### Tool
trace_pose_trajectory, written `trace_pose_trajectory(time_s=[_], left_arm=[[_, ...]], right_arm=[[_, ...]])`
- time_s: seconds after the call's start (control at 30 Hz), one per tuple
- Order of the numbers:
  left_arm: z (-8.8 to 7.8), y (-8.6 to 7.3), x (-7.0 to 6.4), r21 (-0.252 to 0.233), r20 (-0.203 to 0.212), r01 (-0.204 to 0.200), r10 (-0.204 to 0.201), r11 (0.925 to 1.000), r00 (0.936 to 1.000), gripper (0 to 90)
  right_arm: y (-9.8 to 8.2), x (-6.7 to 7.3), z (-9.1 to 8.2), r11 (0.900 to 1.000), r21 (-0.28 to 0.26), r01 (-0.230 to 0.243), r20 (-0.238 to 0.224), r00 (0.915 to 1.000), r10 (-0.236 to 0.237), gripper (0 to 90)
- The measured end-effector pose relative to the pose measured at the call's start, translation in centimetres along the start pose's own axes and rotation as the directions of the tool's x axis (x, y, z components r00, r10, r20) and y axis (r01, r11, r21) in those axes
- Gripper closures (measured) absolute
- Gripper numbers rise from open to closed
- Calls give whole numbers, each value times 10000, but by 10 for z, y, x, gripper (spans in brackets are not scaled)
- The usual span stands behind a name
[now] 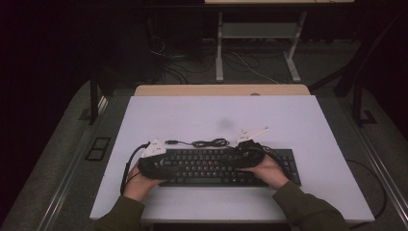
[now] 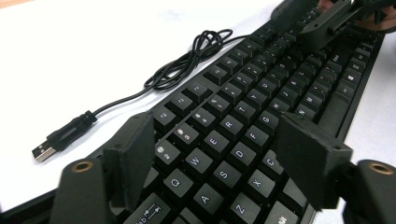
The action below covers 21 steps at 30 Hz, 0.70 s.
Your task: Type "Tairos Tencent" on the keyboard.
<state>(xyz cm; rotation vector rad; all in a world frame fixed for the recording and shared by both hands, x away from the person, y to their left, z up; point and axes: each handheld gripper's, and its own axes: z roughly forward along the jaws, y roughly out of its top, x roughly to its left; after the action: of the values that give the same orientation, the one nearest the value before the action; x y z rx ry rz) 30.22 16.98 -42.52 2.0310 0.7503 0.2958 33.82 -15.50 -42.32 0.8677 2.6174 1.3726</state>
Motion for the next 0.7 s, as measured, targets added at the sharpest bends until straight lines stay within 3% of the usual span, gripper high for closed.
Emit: trace_pose_trajectory(time_s=[0.23, 0.7], left_arm=[[-1, -1, 0, 136, 8, -22, 22, 9999, 10000, 374], [1, -3, 0, 481, 173, -85, 77, 9988, 9998, 687]], right_arm=[[0, -1, -2, 9998, -196, -1, 97, 10000, 3, 394], [-2, -2, -3, 9996, -290, 27, 503, 9987, -13, 306]])
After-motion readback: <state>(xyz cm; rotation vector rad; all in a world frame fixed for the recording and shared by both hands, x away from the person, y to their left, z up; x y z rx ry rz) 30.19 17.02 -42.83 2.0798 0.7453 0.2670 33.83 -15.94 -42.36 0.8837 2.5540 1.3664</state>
